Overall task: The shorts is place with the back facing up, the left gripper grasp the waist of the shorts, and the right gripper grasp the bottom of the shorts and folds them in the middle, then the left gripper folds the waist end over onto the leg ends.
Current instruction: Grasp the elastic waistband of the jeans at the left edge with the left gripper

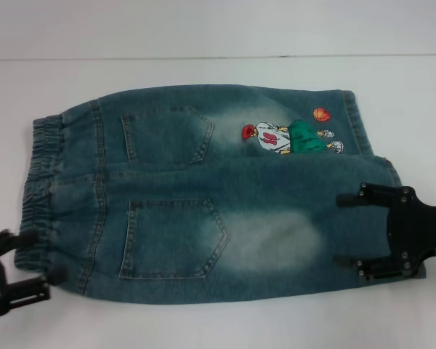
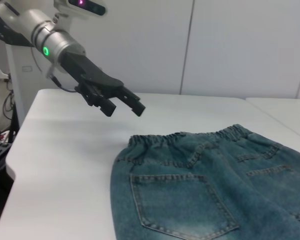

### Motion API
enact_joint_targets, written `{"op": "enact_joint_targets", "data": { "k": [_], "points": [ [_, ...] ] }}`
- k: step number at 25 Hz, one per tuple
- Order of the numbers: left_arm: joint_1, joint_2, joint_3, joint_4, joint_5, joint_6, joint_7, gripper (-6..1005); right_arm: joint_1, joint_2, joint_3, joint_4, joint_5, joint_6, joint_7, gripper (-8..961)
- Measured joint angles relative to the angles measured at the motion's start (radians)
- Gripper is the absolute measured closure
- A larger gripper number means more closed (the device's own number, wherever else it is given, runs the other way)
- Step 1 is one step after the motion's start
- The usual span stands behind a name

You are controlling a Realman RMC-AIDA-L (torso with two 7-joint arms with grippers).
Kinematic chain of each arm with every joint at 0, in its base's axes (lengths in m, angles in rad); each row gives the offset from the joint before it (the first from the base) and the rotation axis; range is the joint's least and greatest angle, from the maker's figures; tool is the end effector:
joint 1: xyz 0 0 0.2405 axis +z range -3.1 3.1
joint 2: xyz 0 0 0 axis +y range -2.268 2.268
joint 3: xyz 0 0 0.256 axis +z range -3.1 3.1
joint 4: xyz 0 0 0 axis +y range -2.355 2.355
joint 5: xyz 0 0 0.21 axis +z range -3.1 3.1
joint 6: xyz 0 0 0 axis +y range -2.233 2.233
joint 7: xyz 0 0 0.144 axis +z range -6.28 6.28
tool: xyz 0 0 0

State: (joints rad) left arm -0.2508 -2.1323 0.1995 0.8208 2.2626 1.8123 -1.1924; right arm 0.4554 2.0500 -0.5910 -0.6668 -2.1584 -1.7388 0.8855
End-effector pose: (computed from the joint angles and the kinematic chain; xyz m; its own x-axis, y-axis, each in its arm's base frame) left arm -0.3552 0.2138 0.0438 0.7246 0.3993 0.5617 0.6238 -0.7264 -0.2883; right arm 0.2941 0.2862 0.0134 0.9241 0.0338 -0.3806 -0.0624 -0.9693 -0.2377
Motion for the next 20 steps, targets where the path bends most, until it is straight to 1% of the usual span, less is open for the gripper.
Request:
{"op": "enact_joint_targets", "data": {
  "k": [1,4,8,15,20],
  "points": [
    [0.008,-0.015,0.005,0.064,0.008,-0.014,-0.058,135,-0.001,0.000,0.003,-0.004,0.000,0.001,0.000,36],
    [0.018,-0.030,0.024,0.139,0.024,-0.044,-0.130,142,-0.003,0.003,0.008,-0.018,0.000,0.008,0.006,37],
    [0.016,-0.030,0.049,0.170,0.070,-0.114,-0.210,152,-0.003,0.006,0.015,-0.022,0.000,0.022,0.008,37],
    [0.007,-0.032,0.129,0.159,0.096,-0.258,-0.239,169,-0.005,0.010,0.019,-0.022,0.000,0.030,0.010,37],
    [0.003,-0.033,0.154,0.142,0.093,-0.281,-0.240,181,-0.005,0.010,0.022,-0.022,0.000,0.036,0.017,36]
  ]
}}
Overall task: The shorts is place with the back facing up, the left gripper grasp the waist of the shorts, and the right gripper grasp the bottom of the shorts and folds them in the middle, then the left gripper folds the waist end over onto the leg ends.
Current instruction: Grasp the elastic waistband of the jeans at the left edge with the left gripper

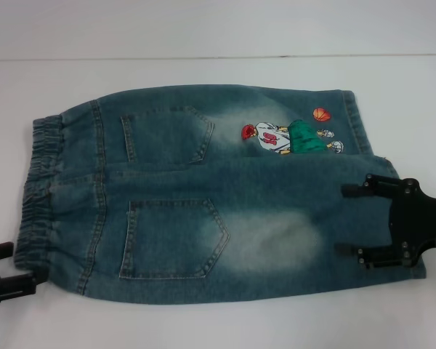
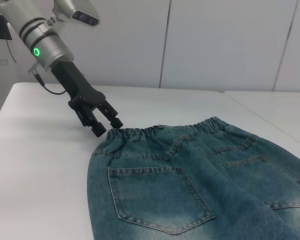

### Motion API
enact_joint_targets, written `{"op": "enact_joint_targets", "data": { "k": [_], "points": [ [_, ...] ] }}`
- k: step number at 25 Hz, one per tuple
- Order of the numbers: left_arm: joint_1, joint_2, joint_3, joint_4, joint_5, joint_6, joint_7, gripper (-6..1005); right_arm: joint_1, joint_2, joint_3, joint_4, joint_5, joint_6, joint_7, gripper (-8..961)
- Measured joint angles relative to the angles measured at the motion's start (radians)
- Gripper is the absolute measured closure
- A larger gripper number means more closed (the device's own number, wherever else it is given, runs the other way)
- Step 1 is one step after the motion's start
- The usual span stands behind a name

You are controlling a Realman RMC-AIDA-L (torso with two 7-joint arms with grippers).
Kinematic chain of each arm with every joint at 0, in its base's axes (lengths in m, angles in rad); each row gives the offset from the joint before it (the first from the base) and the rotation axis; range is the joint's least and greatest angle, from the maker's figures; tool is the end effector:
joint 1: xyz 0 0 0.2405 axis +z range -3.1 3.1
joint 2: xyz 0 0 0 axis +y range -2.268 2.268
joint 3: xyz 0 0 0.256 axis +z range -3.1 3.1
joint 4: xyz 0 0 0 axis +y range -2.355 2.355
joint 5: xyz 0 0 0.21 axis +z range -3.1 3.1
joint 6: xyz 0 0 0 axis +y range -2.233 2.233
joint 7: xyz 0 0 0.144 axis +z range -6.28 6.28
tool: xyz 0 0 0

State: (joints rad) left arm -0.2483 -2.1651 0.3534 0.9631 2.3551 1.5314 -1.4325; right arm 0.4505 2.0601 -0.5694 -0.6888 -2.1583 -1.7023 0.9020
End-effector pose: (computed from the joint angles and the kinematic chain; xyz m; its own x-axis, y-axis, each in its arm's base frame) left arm -0.3794 0.2373 0.0448 0.6963 0.6061 0.3844 0.7171 -0.5649 -0.4082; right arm 0.2973 0.2911 0.0155 0.9300 0.0175 -0.3670 -0.0931 -0.9550 -0.2816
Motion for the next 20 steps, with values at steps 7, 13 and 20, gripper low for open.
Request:
{"op": "enact_joint_targets", "data": {
  "k": [7,13,20],
  "points": [
    [-0.004,0.001,0.005,-0.010,0.002,-0.006,0.003,198,-0.001,0.000,0.002,0.000,0.000,0.004,0.003,36],
    [-0.011,0.001,0.026,-0.029,0.003,-0.009,0.006,213,-0.001,0.000,0.005,0.000,0.000,0.004,0.003,36],
    [-0.026,0.001,0.041,-0.035,0.002,-0.016,0.011,230,-0.003,0.002,0.014,0.000,0.000,0.004,0.003,37]
  ]
}}
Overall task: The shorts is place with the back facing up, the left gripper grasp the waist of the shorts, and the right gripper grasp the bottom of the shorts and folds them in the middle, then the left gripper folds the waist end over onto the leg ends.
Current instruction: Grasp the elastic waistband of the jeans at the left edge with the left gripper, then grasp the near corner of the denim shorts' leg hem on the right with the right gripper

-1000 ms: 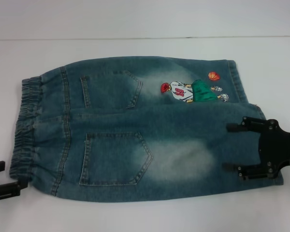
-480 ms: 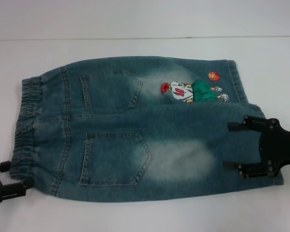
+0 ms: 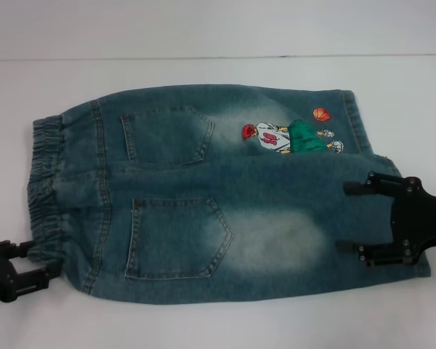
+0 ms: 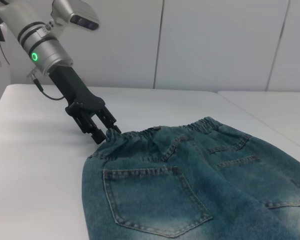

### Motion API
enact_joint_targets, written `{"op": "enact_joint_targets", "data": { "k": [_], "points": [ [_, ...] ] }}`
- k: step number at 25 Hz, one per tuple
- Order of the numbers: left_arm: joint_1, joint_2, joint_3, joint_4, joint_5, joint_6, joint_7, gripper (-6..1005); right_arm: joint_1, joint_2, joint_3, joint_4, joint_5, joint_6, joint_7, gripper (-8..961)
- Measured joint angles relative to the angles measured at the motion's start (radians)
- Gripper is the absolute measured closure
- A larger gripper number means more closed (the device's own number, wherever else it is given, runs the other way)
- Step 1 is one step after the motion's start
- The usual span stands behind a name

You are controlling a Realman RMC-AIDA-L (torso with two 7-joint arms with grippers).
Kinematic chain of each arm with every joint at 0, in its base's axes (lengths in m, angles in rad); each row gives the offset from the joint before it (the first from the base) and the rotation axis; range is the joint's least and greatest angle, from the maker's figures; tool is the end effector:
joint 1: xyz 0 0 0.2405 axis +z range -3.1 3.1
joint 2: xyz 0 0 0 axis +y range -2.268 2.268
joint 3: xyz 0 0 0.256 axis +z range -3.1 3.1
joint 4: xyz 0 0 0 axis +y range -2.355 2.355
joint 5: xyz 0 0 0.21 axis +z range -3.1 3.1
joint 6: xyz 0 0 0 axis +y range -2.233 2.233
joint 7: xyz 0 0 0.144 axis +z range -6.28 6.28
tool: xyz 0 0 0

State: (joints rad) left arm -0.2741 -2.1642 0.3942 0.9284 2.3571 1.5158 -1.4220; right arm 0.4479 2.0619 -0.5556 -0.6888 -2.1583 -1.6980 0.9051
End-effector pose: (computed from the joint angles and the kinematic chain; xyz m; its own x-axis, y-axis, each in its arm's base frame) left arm -0.3718 0.2472 0.0333 0.7192 0.5929 0.3622 0.6948 -0.6088 -0.3830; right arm 0.2988 0.2912 0.0164 0.9282 0.0091 -0.3719 -0.1079 -0.9502 -0.2924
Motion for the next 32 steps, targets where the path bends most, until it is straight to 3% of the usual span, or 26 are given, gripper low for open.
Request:
{"op": "enact_joint_targets", "data": {
  "k": [12,17,21,32],
  "points": [
    [-0.010,-0.001,0.040,-0.025,-0.006,-0.096,0.000,439,-0.012,0.009,0.015,0.000,0.000,0.003,-0.004,36],
    [-0.012,0.000,0.034,-0.025,-0.006,-0.085,-0.008,686,-0.015,0.009,0.025,0.000,0.000,0.002,0.000,37],
    [-0.012,0.000,0.030,-0.019,-0.009,-0.065,-0.013,801,-0.024,0.005,0.029,-0.014,-0.001,-0.008,0.023,37],
    [-0.004,0.000,-0.012,0.039,-0.059,0.046,-0.024,907,-0.061,0.011,0.013,-0.293,-0.119,-0.077,0.301,37]
  ]
}}
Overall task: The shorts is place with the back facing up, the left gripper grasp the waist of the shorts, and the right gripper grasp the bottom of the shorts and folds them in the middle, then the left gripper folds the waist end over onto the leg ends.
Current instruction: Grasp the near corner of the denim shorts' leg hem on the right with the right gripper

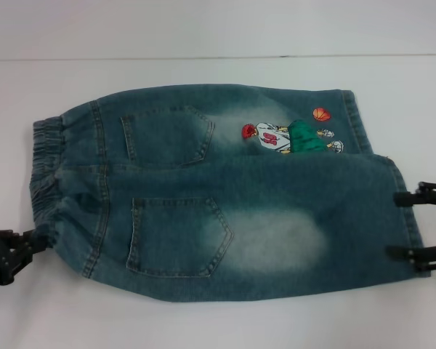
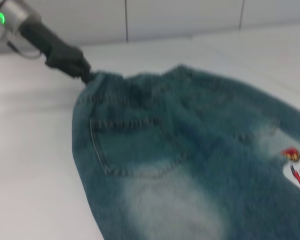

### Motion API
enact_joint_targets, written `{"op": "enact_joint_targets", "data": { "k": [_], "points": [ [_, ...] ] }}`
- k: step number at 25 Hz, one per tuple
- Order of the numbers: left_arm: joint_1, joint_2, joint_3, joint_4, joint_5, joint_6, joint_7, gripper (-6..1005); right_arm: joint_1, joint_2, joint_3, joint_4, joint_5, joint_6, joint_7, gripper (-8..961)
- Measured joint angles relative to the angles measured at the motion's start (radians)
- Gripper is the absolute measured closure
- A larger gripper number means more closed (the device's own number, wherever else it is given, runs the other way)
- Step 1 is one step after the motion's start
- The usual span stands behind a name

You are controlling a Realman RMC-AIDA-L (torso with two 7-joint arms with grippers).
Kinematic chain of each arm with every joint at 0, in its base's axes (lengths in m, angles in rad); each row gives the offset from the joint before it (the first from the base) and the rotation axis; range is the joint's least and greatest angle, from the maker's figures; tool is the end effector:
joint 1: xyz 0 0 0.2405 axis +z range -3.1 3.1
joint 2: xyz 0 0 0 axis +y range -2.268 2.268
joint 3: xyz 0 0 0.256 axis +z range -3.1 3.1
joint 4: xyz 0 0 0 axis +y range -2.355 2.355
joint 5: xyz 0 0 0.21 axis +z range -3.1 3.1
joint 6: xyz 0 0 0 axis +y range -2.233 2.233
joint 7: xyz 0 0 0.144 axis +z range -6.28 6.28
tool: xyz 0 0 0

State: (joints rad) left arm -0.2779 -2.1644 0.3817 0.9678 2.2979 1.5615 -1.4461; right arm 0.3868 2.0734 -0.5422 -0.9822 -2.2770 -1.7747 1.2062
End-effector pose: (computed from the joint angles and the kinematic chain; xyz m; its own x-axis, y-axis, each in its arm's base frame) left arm -0.3611 0.2532 0.0451 0.7168 0.5558 0.4210 0.6957 -0.6099 -0.3794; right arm 0.3103 0.2811 0.0584 0.9495 -0.1958 -0.2454 -0.2624 -0.9240 -0.2782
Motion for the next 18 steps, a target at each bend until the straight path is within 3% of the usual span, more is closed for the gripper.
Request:
{"op": "enact_joint_targets", "data": {
  "k": [3,7,12,18],
  "points": [
    [-0.002,-0.001,0.010,0.001,0.001,-0.001,0.000,908,0.027,0.002,-0.026,-0.130,-0.109,-0.041,0.148,38],
    [-0.005,-0.002,0.011,0.002,0.004,-0.005,0.001,908,0.064,-0.001,-0.051,-0.186,-0.214,-0.072,0.237,38],
    [-0.006,-0.002,0.011,0.002,0.005,-0.007,0.002,909,0.142,0.006,-0.075,-0.210,-0.411,-0.070,0.338,37],
    [-0.007,0.000,0.011,0.002,0.006,-0.008,0.000,910,0.159,0.008,-0.147,-0.213,-0.471,-0.066,0.413,37]
  ]
}}
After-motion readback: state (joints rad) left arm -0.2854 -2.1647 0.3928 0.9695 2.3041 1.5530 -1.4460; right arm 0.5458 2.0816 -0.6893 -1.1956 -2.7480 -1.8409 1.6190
